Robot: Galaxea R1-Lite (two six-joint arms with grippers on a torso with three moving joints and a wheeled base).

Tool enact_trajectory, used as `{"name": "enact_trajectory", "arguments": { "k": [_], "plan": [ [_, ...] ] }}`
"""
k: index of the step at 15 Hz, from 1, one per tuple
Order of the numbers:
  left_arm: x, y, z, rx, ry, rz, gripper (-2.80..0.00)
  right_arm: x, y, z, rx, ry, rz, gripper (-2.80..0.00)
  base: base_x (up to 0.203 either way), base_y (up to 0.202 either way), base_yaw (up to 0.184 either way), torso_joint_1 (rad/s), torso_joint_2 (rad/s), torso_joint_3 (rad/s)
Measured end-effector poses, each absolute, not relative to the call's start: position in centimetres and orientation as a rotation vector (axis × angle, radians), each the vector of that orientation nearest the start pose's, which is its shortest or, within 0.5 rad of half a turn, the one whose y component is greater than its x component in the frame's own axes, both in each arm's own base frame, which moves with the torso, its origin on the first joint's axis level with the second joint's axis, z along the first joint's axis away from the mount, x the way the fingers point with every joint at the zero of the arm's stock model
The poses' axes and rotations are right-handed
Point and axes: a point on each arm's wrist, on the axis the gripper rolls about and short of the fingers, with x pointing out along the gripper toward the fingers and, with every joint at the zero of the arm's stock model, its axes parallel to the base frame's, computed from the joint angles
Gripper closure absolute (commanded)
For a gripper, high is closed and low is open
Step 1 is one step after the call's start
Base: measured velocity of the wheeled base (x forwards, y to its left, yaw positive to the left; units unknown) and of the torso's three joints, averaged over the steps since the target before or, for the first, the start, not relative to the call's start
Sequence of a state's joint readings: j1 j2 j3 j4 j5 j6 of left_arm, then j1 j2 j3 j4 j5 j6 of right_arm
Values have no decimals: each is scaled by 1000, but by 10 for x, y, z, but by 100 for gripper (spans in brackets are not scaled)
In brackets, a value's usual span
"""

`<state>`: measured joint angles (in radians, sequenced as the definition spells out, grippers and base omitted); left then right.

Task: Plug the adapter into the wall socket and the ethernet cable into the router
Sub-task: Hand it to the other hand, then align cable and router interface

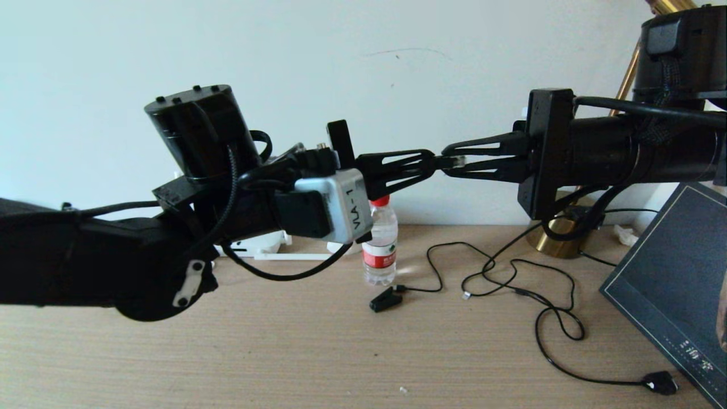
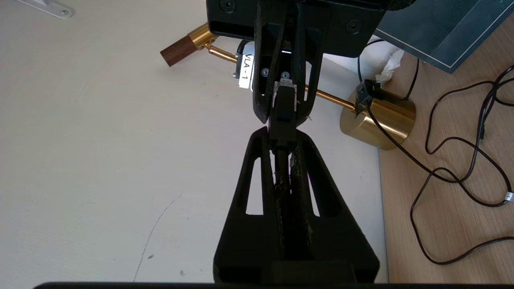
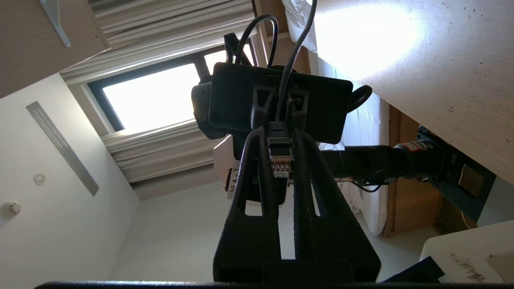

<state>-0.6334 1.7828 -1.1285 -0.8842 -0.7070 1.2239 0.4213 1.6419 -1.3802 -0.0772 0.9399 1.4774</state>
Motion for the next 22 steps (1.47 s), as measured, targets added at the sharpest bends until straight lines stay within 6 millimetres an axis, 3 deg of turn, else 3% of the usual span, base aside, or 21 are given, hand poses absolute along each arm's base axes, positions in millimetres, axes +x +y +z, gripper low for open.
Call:
{"name": "enact_trajectory", "arguments": {
  "k": [6, 8, 10, 12, 15, 18, 22],
  "plan": [
    [265, -210, 264, 1015, -991, -1019, 0, 271, 137, 306, 1291, 1118, 895, -280, 0, 0, 0, 0, 0, 0],
    [265, -196, 262, 993, -935, -1016, 0, 271, 131, 304, 1303, 1082, 852, -280, 0, 0, 0, 0, 0, 0],
    [267, -165, 251, 944, -795, -1000, 0, 264, 122, 303, 1256, 987, 816, -280, 0, 0, 0, 0, 0, 0],
    [265, -124, 237, 831, -594, -968, 0, 249, 111, 299, 1135, 828, 730, -280, 0, 0, 0, 0, 0, 0],
    [244, -90, 234, 516, -362, -954, 0, 225, 92, 286, 869, 601, 491, -280, 0, 0, 0, 0, 0, 0],
    [209, -72, 242, 166, -197, -965, 0, 181, 71, 287, 690, 444, 368, -280, 0, 0, 0, 0, 0, 0],
    [168, -66, 242, -146, -11, -1013, 0, 115, 45, 277, 524, 410, 360, -280, 0, 0, 0, 0, 0, 0]
  ]
}}
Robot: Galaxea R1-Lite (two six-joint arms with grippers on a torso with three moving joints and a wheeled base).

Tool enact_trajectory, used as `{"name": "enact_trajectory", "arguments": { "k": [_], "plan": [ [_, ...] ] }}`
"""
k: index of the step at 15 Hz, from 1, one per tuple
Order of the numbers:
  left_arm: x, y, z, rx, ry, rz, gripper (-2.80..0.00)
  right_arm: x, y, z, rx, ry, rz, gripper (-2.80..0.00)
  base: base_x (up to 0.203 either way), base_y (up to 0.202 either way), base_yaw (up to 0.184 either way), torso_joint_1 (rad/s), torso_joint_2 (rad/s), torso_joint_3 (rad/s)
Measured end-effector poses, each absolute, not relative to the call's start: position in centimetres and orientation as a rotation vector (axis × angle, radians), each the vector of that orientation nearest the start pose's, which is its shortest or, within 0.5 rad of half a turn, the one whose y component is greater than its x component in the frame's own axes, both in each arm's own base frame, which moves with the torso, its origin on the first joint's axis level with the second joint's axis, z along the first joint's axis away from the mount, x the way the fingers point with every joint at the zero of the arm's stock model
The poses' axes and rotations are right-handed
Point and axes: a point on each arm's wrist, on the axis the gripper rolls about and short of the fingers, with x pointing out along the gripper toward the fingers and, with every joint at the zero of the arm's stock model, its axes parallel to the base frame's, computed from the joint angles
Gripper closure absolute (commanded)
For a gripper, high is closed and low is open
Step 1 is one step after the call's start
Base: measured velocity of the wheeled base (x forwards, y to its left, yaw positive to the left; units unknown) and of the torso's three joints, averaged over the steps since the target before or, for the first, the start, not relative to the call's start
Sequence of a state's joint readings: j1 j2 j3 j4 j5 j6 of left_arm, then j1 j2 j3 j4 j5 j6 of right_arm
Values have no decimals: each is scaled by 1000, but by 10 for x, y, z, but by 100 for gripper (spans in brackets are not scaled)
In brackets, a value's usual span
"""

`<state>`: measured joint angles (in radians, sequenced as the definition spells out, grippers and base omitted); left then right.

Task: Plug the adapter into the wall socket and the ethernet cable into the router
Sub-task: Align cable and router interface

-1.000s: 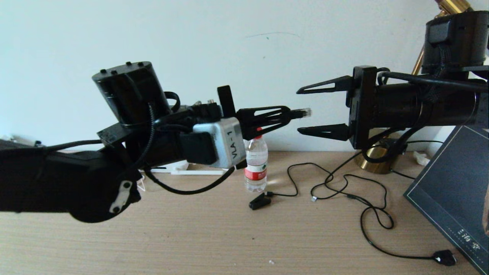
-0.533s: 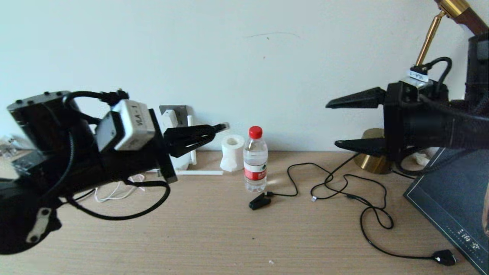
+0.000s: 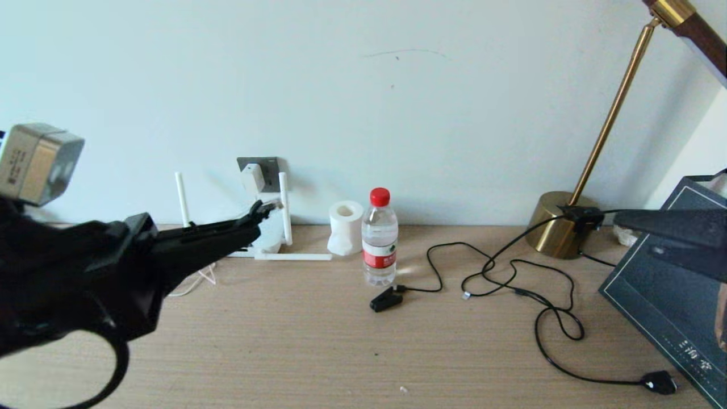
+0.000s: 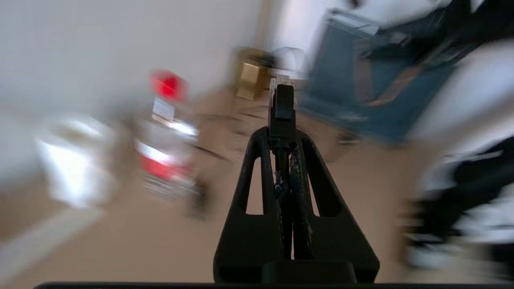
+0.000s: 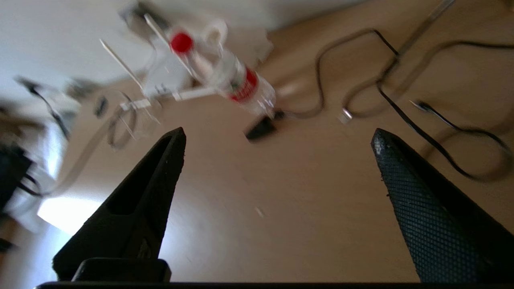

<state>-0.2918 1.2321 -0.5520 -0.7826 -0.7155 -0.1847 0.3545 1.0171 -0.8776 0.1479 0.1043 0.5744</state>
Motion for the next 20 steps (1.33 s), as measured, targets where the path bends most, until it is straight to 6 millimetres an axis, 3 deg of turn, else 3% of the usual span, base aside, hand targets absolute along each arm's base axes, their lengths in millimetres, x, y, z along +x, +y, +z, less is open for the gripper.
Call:
{"name": "enact_trajectory", "arguments": {
  "k": [4, 7, 10, 14, 20],
  "plan": [
    [153, -64, 240, -236, 36, -1026, 0, 83, 30, 254, 422, 369, 245, -280, 0, 0, 0, 0, 0, 0],
    [155, -62, 220, -254, 107, -953, 0, 59, 16, 253, 360, 237, 84, -280, 0, 0, 0, 0, 0, 0],
    [182, -64, 200, -271, 184, -715, 0, 26, 0, 244, 279, 116, -66, -280, 0, 0, 0, 0, 0, 0],
    [235, -65, 168, -244, 281, -322, 0, -6, -9, 194, 24, 106, -231, -280, 0, 0, 0, 0, 0, 0],
    [282, -65, 121, -137, 411, -152, 0, -7, -6, 110, -49, 235, -167, -280, 0, 0, 0, 0, 0, 0]
  ]
}}
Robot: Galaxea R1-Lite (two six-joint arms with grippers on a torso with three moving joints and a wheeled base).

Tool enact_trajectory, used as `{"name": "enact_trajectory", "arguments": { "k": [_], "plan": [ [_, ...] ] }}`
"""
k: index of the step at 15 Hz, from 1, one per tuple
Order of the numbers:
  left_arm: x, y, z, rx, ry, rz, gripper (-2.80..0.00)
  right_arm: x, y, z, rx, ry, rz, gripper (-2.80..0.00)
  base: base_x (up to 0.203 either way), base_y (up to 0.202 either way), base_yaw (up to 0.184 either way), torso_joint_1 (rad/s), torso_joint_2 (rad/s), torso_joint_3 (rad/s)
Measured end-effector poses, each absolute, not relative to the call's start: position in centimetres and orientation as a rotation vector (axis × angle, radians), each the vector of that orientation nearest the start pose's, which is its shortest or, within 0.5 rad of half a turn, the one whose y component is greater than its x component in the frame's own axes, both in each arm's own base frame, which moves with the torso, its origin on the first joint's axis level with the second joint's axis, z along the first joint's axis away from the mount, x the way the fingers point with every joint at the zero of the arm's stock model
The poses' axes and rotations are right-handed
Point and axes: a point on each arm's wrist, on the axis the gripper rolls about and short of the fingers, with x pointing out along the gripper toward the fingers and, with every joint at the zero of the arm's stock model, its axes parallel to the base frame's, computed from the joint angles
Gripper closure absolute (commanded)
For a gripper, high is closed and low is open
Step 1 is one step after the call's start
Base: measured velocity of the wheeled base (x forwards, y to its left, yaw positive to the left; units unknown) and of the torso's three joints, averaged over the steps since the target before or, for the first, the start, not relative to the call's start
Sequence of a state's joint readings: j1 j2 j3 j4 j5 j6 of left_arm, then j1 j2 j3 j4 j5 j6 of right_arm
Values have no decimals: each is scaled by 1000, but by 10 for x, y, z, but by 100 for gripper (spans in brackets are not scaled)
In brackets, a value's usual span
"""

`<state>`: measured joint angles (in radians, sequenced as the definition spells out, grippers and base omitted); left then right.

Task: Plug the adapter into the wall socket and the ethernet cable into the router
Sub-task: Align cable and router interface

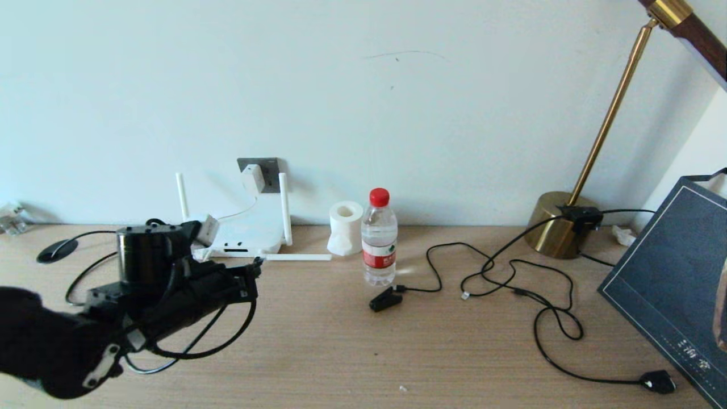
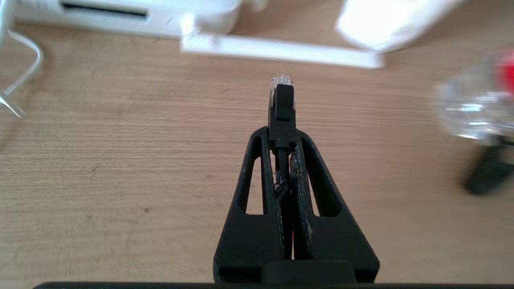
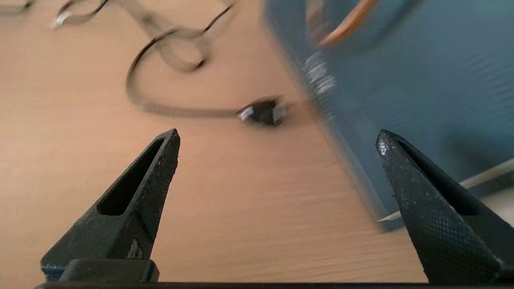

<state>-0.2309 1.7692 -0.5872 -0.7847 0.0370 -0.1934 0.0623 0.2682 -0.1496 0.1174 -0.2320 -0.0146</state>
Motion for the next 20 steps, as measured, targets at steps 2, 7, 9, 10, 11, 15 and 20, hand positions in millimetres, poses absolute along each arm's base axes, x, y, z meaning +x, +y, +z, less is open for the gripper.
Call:
{"name": "enact_trajectory", "arguments": {
  "k": [2, 7, 9, 10, 11, 15, 20],
  "plan": [
    [294, -65, 113, -134, 423, -132, 0, -6, -3, 99, -4, 240, -67, -280, 0, 0, 0, 0, 0, 0],
    [309, -65, 96, -101, 408, -123, 0, -5, 0, 81, -66, 289, 81, 0, 0, 0, 0, 0, 0, 0],
    [316, -65, 88, -93, 425, -116, 0, -5, 0, 80, -71, 294, 86, 0, 0, 0, 0, 0, 0, 0],
    [319, -65, 85, -88, 428, -104, 0, -5, 0, 80, -73, 296, 87, 0, 0, 0, 0, 0, 0, 0],
    [322, -64, 83, -80, 432, -86, 0, -5, 0, 80, -73, 298, 88, 0, 0, 0, 0, 0, 0, 0],
    [329, -53, 75, -70, 446, -49, 0, -4, 0, 80, -53, 289, 80, 0, 0, 0, 0, 0, 0, 0],
    [337, -29, 76, -77, 435, 11, 0, 0, 0, 79, -75, 296, 86, 0, 0, 0, 0, 0, 0, 0]
  ]
}}
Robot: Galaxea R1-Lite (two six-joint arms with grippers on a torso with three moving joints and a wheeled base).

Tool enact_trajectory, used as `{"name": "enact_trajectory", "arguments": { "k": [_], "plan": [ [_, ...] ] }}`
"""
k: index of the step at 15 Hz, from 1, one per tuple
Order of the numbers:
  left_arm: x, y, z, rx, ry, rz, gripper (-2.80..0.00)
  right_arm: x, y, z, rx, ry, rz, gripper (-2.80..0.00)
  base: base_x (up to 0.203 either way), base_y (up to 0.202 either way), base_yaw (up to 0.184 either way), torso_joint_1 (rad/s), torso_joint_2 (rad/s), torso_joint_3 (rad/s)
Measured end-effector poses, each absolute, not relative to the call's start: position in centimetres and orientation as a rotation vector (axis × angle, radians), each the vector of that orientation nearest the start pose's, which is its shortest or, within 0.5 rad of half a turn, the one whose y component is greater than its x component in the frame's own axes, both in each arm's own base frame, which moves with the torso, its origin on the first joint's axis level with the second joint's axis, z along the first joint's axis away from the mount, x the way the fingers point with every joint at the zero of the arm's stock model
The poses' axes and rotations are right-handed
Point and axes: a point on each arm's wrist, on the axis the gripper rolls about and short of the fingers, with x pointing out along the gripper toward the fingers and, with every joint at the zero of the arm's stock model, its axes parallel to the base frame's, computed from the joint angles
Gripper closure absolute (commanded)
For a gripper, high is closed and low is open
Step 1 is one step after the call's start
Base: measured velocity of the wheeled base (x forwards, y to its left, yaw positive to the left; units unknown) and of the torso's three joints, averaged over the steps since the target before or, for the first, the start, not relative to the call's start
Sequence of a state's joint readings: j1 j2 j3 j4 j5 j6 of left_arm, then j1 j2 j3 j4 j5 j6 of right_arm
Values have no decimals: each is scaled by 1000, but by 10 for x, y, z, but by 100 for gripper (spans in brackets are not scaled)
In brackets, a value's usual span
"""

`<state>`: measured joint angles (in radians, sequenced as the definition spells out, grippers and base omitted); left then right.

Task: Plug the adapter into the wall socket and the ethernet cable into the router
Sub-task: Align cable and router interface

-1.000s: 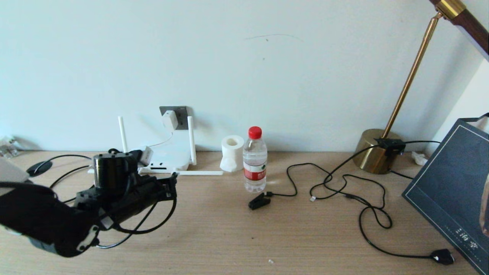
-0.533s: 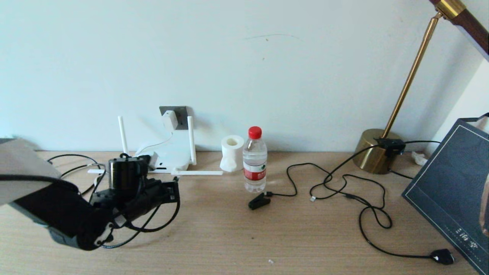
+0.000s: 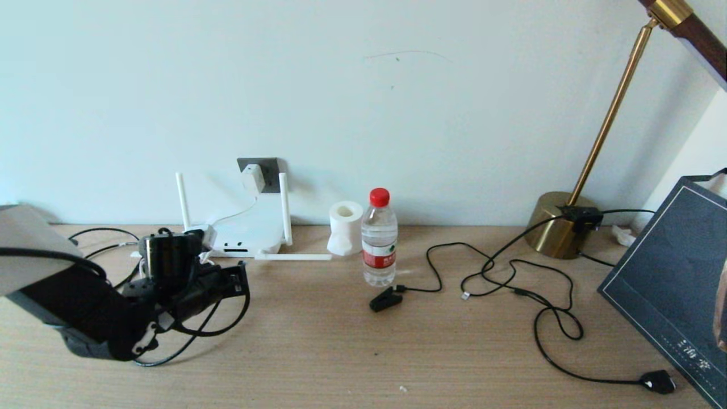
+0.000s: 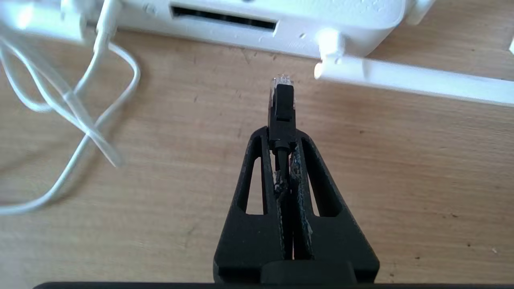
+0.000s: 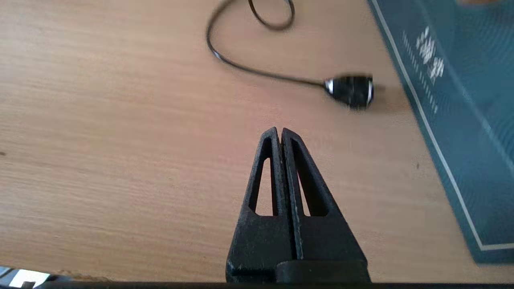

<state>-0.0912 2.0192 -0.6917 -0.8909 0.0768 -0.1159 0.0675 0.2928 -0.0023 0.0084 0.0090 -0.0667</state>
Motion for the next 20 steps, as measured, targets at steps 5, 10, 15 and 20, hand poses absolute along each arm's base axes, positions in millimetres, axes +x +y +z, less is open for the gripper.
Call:
{"name": "enact_trajectory", "arguments": {
  "k": [5, 10, 15, 20],
  "plan": [
    [345, -18, 82, -67, 401, 34, 0, -4, 0, 78, -86, 253, 27, 0, 0, 0, 0, 0, 0, 0],
    [350, -16, 81, -63, 397, 38, 0, -21, 1, 76, -82, 77, 21, 0, 0, 0, 0, 0, 0, 0],
    [350, -13, 80, -66, 401, 49, 0, -24, 1, 76, -47, 39, 10, 0, 0, 0, 0, 0, 0, 0],
    [351, -12, 78, -24, 408, 39, 0, -25, 1, 76, -32, 35, 4, 0, 0, 0, 0, 0, 0, 0]
  ]
}}
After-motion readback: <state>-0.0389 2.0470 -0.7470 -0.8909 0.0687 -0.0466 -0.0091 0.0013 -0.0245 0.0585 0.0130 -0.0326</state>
